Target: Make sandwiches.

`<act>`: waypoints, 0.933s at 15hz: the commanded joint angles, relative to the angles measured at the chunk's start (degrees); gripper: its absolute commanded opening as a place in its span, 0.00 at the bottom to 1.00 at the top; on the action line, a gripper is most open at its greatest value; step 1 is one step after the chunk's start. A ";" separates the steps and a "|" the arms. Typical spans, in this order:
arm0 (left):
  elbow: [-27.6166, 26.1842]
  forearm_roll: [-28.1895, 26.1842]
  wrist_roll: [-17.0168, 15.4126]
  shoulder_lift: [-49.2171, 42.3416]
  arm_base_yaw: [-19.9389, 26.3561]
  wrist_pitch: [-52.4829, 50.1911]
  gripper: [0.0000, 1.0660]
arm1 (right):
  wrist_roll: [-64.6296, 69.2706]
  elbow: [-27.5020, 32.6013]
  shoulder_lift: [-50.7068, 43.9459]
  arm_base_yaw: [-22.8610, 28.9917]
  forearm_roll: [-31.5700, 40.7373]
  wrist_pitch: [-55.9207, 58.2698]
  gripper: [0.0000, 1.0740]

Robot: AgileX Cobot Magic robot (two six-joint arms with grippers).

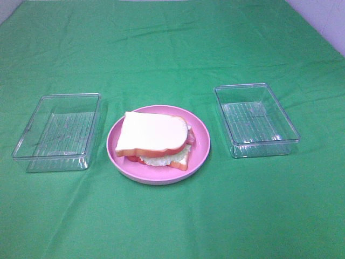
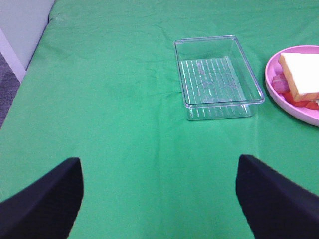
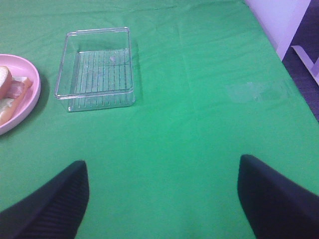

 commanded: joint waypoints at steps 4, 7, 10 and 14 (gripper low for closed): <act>0.11 0.00 0.11 -1.26 0.17 -0.52 0.74 | -0.74 0.06 -0.74 -0.34 0.11 -0.46 0.72; 0.11 0.00 0.11 -1.26 0.17 -0.52 0.74 | -0.74 0.06 -0.74 -0.34 0.11 -0.46 0.72; 0.11 0.00 0.11 -1.26 0.17 -0.52 0.74 | -0.74 0.06 -0.74 -0.34 0.11 -0.46 0.72; 0.11 0.00 0.11 -1.26 0.17 -0.52 0.74 | -0.74 0.06 -0.74 -0.34 0.11 -0.46 0.72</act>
